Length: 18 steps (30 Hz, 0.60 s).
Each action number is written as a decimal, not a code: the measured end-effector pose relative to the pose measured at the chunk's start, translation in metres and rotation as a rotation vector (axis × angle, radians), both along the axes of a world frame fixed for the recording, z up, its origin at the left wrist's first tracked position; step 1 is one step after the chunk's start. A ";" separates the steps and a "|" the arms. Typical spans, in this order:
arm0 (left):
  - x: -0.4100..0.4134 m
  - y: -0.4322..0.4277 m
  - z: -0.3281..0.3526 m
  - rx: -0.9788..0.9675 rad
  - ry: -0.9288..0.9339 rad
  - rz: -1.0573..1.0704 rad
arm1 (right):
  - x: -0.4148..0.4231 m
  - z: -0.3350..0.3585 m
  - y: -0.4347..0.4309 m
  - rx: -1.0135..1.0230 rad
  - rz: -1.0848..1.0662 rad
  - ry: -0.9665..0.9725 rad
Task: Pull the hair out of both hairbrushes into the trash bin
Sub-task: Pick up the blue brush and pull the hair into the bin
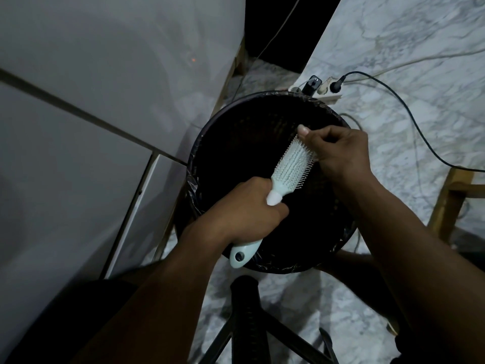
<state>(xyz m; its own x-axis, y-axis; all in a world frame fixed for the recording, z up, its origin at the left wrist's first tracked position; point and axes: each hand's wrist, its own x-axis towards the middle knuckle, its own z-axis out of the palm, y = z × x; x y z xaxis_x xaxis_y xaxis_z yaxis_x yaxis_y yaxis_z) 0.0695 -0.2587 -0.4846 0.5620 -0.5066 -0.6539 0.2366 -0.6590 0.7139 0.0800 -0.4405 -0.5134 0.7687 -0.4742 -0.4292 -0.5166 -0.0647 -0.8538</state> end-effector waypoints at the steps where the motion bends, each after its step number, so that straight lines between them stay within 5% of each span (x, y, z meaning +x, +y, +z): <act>1: 0.000 0.000 0.000 0.000 0.007 0.001 | 0.001 0.000 0.000 0.016 -0.009 0.019; 7: 0.001 0.000 0.001 0.056 0.011 -0.002 | 0.004 0.007 0.005 0.349 -0.278 0.222; 11: 0.003 0.001 0.000 0.124 -0.010 0.024 | 0.003 0.007 0.005 0.192 -0.328 0.351; 14: 0.002 0.002 -0.001 0.151 -0.011 0.036 | 0.003 0.004 0.006 0.041 -0.262 0.322; 18: 0.004 0.003 -0.001 0.152 -0.025 0.090 | 0.004 -0.004 0.010 0.328 0.019 0.234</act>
<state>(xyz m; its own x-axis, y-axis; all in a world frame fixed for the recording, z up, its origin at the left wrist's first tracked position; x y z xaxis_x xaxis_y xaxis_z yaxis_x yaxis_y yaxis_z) 0.0731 -0.2560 -0.4861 0.6177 -0.3496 -0.7044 0.2829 -0.7370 0.6138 0.0844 -0.4307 -0.5173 0.6392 -0.2697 -0.7202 -0.7010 0.1808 -0.6899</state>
